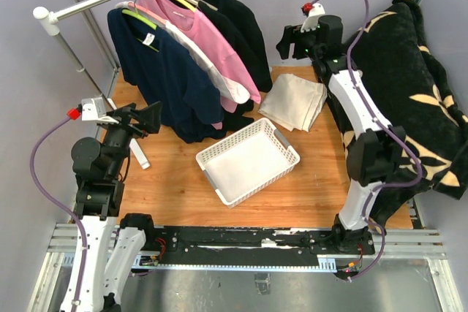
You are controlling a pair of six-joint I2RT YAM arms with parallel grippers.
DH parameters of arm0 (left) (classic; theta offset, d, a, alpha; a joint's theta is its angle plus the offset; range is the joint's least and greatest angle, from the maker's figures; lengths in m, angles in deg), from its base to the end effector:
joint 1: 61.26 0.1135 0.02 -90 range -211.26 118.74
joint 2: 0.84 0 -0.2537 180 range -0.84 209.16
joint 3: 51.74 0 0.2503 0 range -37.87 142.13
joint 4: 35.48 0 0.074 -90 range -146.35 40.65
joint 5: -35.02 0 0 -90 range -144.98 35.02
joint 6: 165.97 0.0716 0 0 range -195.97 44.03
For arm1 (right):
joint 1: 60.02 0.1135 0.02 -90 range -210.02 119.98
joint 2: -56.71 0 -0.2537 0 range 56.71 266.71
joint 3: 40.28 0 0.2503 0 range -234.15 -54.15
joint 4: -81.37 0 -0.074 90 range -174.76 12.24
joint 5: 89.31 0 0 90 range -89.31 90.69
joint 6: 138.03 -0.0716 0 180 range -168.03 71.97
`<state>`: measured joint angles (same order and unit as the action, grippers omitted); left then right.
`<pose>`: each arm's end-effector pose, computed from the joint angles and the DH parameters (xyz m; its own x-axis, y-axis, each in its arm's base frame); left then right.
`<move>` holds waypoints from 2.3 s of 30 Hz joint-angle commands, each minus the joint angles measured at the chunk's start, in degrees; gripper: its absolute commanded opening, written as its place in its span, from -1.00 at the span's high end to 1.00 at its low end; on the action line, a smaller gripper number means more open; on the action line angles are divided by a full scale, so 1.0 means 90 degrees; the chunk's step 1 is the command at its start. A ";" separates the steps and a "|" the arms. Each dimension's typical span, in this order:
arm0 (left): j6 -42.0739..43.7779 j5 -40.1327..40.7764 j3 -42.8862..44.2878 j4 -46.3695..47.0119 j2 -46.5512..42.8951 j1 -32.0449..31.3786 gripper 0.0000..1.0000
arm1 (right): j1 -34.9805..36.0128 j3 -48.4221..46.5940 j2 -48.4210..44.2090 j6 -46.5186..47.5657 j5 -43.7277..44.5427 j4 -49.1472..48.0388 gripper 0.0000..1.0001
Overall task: Remove the t-shirt from the hanger
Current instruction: Adjust the clothesline at the center of the board.
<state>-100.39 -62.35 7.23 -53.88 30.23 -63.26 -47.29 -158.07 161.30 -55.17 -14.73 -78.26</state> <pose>0.1665 -0.0150 0.3855 0.0836 -0.4132 -0.9068 0.2148 0.8961 -0.3885 0.4538 0.1220 0.3983 -0.1792 0.0824 -0.9804 -0.4510 0.8788 0.1563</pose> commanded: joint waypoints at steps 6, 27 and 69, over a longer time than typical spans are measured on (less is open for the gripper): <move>0.0056 0.0135 -0.0464 -0.0010 -0.0455 0.0037 -0.93 | -0.0130 -0.1131 0.1703 -0.0073 0.0113 0.0369 -0.56; -0.0615 0.3176 -0.1310 0.0325 -0.0776 0.0037 -0.93 | -0.0650 -0.3244 0.4795 -0.2033 -0.0622 -0.0487 -0.50; -0.0127 0.4273 -0.1779 0.0682 -0.1324 0.0037 -0.97 | -0.0258 -0.4051 0.6376 -0.3134 -0.0335 -0.2190 -0.21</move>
<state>-101.90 -25.59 -8.44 -49.78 18.80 -63.26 -50.90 -191.64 216.49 -82.99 -19.76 -97.76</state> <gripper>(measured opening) 0.982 0.617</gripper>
